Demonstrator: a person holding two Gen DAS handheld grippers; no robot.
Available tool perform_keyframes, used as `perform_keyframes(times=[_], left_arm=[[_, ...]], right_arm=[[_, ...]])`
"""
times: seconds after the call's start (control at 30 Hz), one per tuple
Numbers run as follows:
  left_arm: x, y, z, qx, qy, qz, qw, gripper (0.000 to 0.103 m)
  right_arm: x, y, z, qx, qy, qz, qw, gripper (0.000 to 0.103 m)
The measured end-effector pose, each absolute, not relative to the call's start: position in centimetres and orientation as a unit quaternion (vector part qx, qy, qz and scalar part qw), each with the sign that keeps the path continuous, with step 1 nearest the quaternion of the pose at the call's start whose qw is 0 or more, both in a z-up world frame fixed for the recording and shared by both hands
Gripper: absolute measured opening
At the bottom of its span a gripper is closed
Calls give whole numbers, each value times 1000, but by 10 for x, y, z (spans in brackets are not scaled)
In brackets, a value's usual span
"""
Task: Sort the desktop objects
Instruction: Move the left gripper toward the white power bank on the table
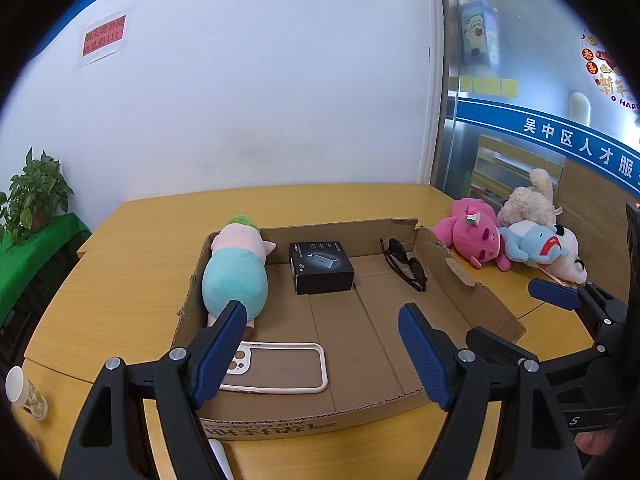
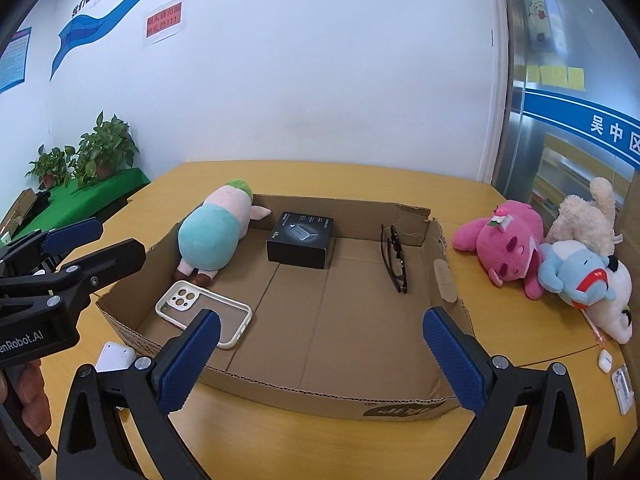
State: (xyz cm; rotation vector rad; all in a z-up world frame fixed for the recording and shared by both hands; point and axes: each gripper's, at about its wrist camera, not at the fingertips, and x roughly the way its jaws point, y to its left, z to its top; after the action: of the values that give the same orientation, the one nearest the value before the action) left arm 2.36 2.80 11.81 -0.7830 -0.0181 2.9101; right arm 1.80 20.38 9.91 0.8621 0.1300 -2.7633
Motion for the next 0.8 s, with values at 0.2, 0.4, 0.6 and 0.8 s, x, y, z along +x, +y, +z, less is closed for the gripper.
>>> perform_keyframes(times=[0.2,0.4,0.6,0.8], left_arm=[[27,24,117,-265,-8,962,60,78],[27,19,112,-271,-8,961,57,78],[30,4,105,-282,-16,958,53,78],[40,-35,83,-318,-33,947,29,78]], right_arm=[[21,203,98,297,47,-946,124,103],[22,200,96,295,49,-946,122,103],[17,200,91,297,44,-946,119,103],[19,181,86,293,58,-943,146,103]])
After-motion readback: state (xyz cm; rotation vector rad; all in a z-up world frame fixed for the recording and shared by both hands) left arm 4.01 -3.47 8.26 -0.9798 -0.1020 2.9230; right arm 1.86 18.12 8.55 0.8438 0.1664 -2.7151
